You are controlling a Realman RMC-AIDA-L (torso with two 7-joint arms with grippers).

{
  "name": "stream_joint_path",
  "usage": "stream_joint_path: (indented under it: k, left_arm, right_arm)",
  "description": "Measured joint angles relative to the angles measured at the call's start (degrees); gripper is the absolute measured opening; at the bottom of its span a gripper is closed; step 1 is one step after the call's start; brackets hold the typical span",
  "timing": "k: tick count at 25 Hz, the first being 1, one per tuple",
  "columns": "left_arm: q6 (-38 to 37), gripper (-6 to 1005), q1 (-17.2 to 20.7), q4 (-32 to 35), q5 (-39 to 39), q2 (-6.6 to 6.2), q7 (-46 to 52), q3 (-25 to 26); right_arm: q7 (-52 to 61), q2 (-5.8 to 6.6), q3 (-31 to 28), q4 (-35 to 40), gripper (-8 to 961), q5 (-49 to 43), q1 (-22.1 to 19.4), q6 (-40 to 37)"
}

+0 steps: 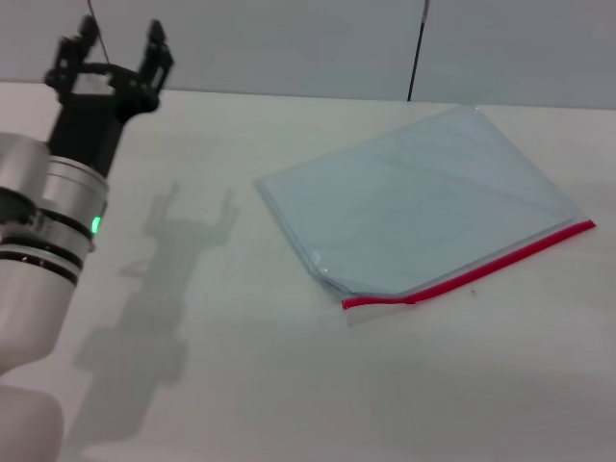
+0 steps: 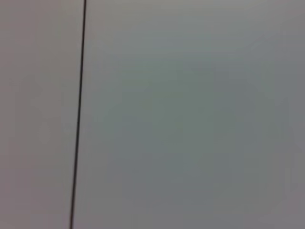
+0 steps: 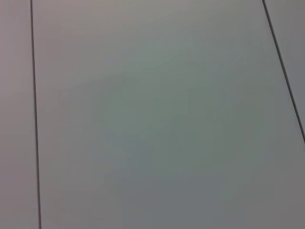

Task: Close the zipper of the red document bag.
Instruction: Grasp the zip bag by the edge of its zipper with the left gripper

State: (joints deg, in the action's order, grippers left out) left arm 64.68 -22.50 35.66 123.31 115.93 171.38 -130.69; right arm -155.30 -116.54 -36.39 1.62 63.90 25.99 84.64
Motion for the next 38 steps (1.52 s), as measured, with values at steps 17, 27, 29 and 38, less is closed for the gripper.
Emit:
stream_joint_path:
  k: [17, 27, 29, 38]
  left_arm:
    - [-46.0, 765, -3.8, 26.1, 9.7, -13.0, -0.3, -3.3]
    - [-84.7, 748, -5.3, 43.7, 23.2, -12.3, -8.1, 1.6]
    - [-90.8, 745, -5.0, 46.0, 24.3, -10.84, -11.4, 3.3]
    - [-111.0, 729, -4.7, 50.9, 31.5, -3.32, -21.6, 6.5]
  right_arm:
    - [0.0, 0.03, 0.0, 0.1, 880, 0.0, -0.1, 0.0]
    - [0.0, 0.08, 0.0, 0.2, 880, 0.0, -0.1, -0.1]
    - [0.0, 0.09, 0.0, 0.2, 880, 0.0, 0.0, -0.1]
    - [0.0, 0.11, 0.0, 0.1, 879, 0.0, 0.0, -0.1]
